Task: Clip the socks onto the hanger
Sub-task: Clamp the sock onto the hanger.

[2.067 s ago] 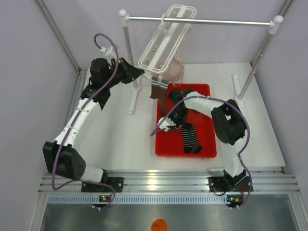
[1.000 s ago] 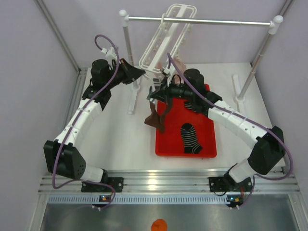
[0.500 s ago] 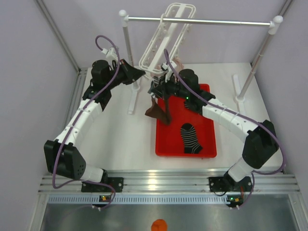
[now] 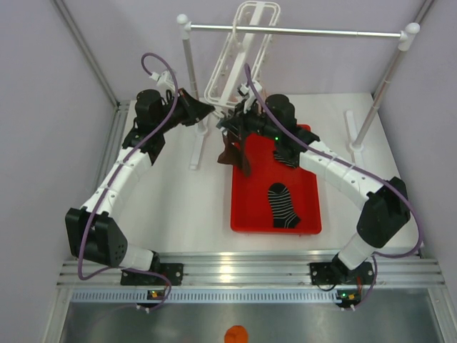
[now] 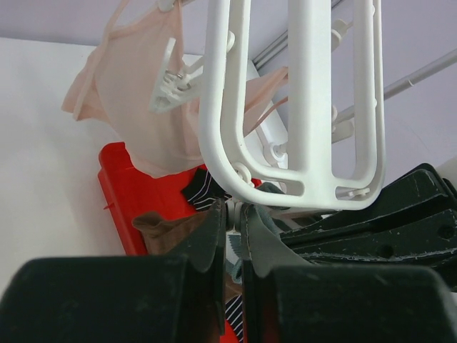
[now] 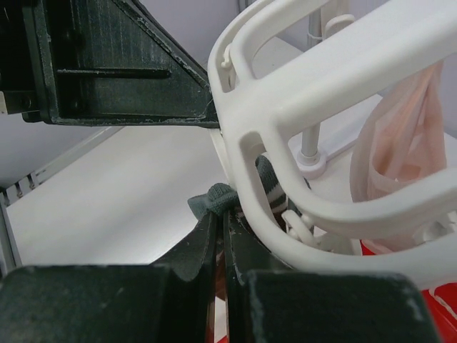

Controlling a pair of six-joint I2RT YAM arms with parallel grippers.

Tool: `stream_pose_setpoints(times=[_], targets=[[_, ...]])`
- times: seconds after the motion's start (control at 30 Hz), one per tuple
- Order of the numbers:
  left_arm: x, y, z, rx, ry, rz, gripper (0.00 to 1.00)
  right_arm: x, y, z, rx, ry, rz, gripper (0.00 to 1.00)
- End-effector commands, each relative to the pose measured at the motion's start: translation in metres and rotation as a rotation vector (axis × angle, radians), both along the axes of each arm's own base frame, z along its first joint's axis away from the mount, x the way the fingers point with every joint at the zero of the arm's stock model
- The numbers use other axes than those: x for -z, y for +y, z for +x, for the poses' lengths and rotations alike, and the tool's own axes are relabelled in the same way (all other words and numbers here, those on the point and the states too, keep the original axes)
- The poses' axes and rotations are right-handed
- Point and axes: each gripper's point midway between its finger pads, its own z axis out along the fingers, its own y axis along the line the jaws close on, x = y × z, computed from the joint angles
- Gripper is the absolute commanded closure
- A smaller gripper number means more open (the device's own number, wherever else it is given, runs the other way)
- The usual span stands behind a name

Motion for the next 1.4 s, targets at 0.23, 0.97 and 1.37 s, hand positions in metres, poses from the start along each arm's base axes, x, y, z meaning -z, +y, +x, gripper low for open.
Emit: stream_pose_setpoints(times=[0.23,0.97,1.37], targets=[[-0.005,-0.005,-0.013,0.048,-0.009,-0.001,1.00,-0.037,0.010,0.007,-0.016,-0.102,0.054,1.00],[-0.009,-0.006,-0.014,0.054,-0.005,0.006,0.67,-0.045,0.007,0.001,-0.032,-0.170,0.038,1.00],[-0.042,-0.003,-0.031,0.100,-0.135,-0.049,0.46,-0.047,-0.017,0.012,0.003,-0.166,0.024,1.00]])
